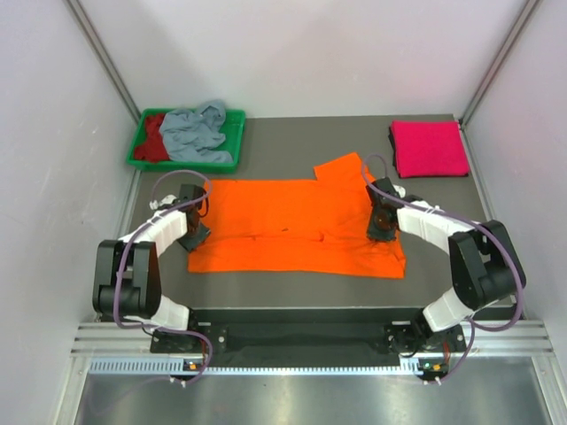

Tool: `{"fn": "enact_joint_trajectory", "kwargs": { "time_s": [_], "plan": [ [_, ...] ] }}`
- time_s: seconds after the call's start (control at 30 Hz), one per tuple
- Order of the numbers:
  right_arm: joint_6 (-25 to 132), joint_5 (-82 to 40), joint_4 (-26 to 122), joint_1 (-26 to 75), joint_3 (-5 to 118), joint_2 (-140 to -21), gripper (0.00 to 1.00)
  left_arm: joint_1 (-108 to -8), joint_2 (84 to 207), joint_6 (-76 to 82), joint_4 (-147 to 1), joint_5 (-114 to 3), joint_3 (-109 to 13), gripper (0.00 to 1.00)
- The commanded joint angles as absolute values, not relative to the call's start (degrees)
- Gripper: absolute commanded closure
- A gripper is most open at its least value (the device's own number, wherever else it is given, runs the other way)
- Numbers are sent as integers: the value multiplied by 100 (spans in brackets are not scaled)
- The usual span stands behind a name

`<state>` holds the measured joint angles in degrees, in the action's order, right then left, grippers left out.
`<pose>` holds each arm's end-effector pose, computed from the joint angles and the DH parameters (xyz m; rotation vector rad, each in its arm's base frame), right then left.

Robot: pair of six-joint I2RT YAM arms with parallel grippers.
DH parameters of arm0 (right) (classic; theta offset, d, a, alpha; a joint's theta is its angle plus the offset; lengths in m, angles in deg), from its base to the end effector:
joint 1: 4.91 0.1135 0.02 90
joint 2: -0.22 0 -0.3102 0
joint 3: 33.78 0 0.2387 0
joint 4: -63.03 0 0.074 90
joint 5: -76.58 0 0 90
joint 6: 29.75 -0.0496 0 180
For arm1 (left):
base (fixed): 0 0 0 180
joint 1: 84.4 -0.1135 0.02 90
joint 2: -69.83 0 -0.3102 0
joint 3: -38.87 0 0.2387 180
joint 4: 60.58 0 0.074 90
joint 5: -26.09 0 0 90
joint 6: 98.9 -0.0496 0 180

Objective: Fold and stack the t-shirts
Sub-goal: Fold the tshirt

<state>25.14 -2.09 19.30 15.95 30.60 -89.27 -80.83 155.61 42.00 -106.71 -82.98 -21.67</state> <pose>0.2629 0.0898 0.2080 0.3880 2.6971 0.0001 0.2522 0.0005 0.2065 -1.1503 2.4397 0.2003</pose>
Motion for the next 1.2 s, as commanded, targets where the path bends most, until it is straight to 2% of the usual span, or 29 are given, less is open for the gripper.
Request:
{"fn": "enact_joint_trajectory", "kwargs": {
  "time_s": [0.0,0.2,0.37,0.53,0.6,0.63,0.73,0.9,1.17],
  "plan": [
    [2518,29,1824,1522,2973,-8539,80,-8177,15421,4164,-11346,-8765,-1963,57],
    [2492,73,1061,1522,3509,-7960,79,-8168,14938,3909,-11582,-8466,-2507,55],
    [2106,-533,796,1522,3334,-7476,80,-8168,14359,3321,-11092,-7816,-2544,59],
    [1877,-578,830,1531,2781,-7176,81,-8168,14357,3425,-10434,-7113,-2254,68],
    [1859,-577,857,1531,2649,-7185,82,-8177,14611,3574,-10353,-7016,-2148,71],
    [1851,-543,866,1531,2526,-7211,82,-8177,14717,3610,-10353,-6980,-2139,78],
    [1824,-455,822,1539,2350,-7334,83,-8177,15296,3707,-10396,-7015,-2139,83],
    [1570,272,357,1496,2104,-7790,83,-8185,15597,3925,-10624,-7216,-1982,81],
    [1306,424,312,1487,1637,-7484,83,-8185,15008,4278,-10748,-7701,-1305,78]
  ]
}}
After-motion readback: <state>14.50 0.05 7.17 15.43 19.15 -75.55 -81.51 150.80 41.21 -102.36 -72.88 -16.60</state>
